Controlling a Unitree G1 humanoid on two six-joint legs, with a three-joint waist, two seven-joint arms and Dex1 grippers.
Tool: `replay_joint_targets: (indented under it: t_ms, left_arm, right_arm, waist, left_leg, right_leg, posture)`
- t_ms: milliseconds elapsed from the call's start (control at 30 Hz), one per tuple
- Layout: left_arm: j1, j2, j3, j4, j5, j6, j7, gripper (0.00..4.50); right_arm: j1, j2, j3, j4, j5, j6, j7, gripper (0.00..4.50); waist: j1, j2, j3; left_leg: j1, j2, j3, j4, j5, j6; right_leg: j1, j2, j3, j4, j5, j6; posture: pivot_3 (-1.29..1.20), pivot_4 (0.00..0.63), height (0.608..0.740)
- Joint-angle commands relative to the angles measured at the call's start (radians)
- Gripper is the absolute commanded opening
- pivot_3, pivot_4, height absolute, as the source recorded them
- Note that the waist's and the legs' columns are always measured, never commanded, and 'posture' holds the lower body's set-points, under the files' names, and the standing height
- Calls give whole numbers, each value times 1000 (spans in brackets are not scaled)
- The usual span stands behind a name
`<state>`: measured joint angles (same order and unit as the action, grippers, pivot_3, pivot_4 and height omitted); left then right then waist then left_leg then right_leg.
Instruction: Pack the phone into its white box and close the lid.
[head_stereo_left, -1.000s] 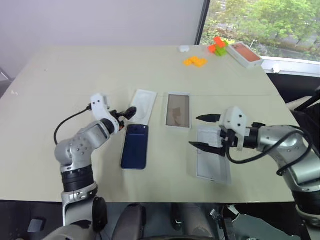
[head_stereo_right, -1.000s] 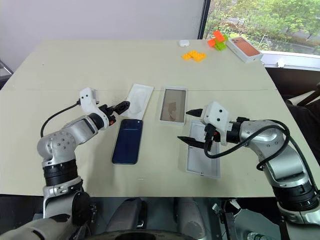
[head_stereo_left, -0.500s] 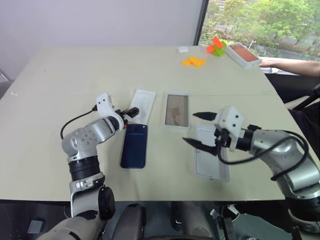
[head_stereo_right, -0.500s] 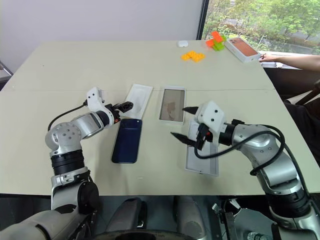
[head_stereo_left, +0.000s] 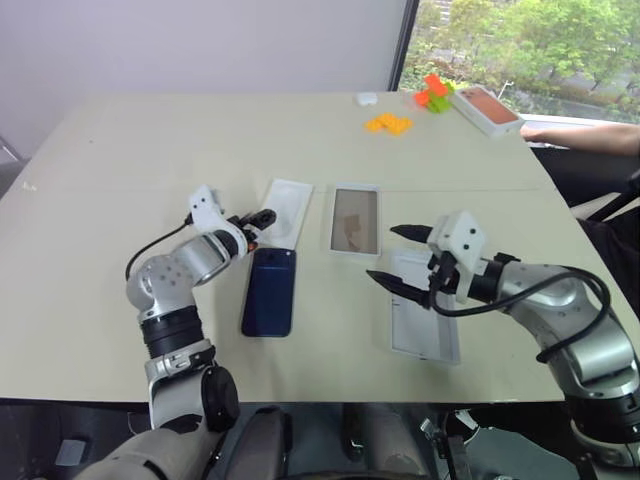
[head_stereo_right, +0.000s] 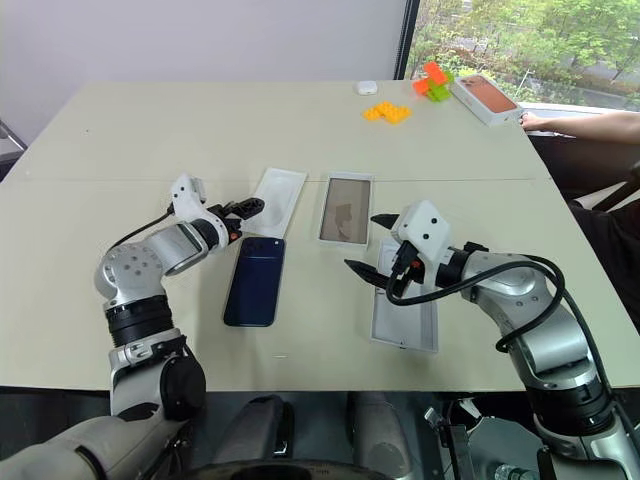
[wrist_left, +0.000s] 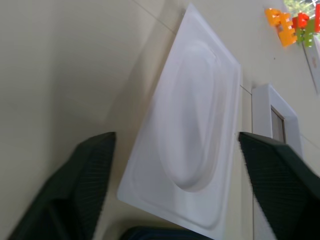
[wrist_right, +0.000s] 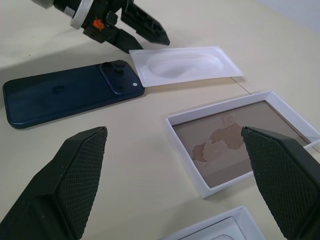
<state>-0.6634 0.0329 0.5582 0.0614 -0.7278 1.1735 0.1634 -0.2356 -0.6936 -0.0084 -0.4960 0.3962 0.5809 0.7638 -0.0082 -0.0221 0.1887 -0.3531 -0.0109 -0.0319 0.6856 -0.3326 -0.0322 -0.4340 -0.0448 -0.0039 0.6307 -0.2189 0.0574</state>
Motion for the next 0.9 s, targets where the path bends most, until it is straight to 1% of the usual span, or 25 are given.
replay_joint_targets:
  t_ms: [33,100,300,400,433,700,833,900]
  left_arm:
    - [-26,3,29,-15,-42,-1,9,2100]
    - [-26,5,32,-16,-50,1,10,1143]
    - [-19,-2,50,-28,-84,-8,33,1143]
    - [-15,-14,74,-39,-112,-32,47,240]
    - [-15,-18,79,-46,-124,-33,52,61]
    - [6,-21,74,-79,-187,-25,67,61]
    - [43,54,-65,-150,-109,-48,-2,61]
    - [53,81,-108,-160,-65,-76,-6,577]
  right_arm:
    - [-2,11,0,-27,16,-17,4,4500]
    - [-7,18,5,-28,19,-15,3,4500]
    - [-15,30,18,-29,18,-15,2,4500]
    - [-20,35,26,-30,17,-14,1,4500]
    - [-21,36,28,-31,17,-14,1,4500]
    - [-19,36,30,-33,12,-16,3,4500]
    - [-15,41,36,-35,8,-16,-3,4500]
    - [-15,42,37,-36,8,-16,-5,4500]
  waist:
    - [-2,0,0]
    - [-1,0,0]
    - [-1,0,0]
    - [-1,0,0]
    - [-1,0,0]
    - [0,0,0]
    - [-2,0,0]
    - [-1,0,0]
  left_leg:
    - [0,0,0,0,0,0]
    - [0,0,0,0,0,0]
    - [0,0,0,0,0,0]
    - [0,0,0,0,0,0]
    - [0,0,0,0,0,0]
    - [0,0,0,0,0,0]
    - [0,0,0,0,0,0]
    - [0,0,0,0,0,0]
  right_leg:
    - [0,0,0,0,0,0]
    - [-1,0,0,0,0,0]
    - [0,0,0,0,0,0]
    - [-1,0,0,0,0,0]
    - [-1,0,0,0,0,0]
    - [0,0,0,0,0,0]
    - [-1,0,0,0,0,0]
    - [-1,0,0,0,0,0]
  posture:
    - [0,150,740]
    - [0,150,740]
    - [0,150,740]
    - [0,150,740]
    - [0,150,740]
    - [0,150,740]
    - [0,150,740]
    - [0,150,740]
